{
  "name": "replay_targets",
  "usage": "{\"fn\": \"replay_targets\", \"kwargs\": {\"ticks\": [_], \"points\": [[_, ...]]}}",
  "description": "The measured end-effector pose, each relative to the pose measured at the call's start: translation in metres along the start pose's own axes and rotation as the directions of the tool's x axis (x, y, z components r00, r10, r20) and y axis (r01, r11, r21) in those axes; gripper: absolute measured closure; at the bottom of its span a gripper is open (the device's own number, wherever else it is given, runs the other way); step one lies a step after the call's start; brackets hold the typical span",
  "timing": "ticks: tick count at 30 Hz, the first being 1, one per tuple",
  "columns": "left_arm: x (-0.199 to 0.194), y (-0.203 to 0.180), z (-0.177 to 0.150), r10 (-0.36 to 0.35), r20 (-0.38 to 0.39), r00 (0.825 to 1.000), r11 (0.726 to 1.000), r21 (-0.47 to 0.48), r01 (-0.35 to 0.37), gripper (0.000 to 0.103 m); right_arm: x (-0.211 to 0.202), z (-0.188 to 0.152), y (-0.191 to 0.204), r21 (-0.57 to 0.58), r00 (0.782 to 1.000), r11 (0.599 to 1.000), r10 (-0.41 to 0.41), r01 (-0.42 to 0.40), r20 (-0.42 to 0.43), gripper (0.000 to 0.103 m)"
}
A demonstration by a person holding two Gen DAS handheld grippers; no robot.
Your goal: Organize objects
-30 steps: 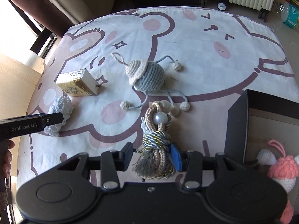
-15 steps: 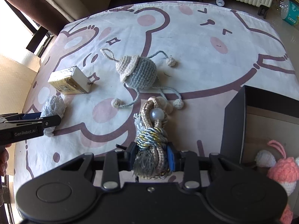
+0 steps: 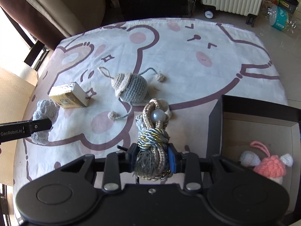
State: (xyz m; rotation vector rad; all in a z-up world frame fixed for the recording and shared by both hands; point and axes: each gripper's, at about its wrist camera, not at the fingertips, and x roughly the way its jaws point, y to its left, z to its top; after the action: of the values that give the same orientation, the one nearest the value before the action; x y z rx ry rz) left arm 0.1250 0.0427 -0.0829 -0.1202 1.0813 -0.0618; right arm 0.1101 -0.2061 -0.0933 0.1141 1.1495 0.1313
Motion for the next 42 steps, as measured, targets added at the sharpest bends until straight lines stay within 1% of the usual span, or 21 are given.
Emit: {"fn": "replay_targets", "kwargs": {"ticks": [7,14,20,24,29,42], "points": [[-0.029,-0.004,-0.003,-0.001,0.028,1.000,0.999,-0.033,0.002,0.061,-0.029,-0.003,0.003,0.018,0.998,1.000,0.005,-0.006,0.060,0.069],[-0.052,-0.015,-0.007,0.012,0.048,0.999,1.000,0.012,-0.013,0.061,-0.052,-0.008,0.003,0.039,0.994,0.999,0.003,-0.007,0.106,0.069],[-0.069,-0.028,-0.011,0.004,0.067,0.998,0.999,0.046,-0.007,0.061,-0.072,-0.013,0.005,0.046,0.989,0.999,0.002,-0.009,0.151,0.069],[-0.079,-0.035,-0.014,-0.008,0.079,0.997,0.999,0.048,0.004,0.061,-0.084,-0.016,0.006,0.055,0.984,0.998,0.010,-0.020,0.176,0.069],[-0.087,-0.044,-0.020,-0.015,0.085,0.996,0.998,0.057,0.011,0.061,-0.095,-0.023,0.005,0.060,0.981,0.998,-0.001,-0.011,0.194,0.069],[-0.096,-0.068,-0.030,-0.004,0.098,0.995,0.993,0.115,-0.008,0.060,-0.115,-0.036,0.001,0.054,0.974,0.998,-0.033,0.021,0.226,0.069]]}}
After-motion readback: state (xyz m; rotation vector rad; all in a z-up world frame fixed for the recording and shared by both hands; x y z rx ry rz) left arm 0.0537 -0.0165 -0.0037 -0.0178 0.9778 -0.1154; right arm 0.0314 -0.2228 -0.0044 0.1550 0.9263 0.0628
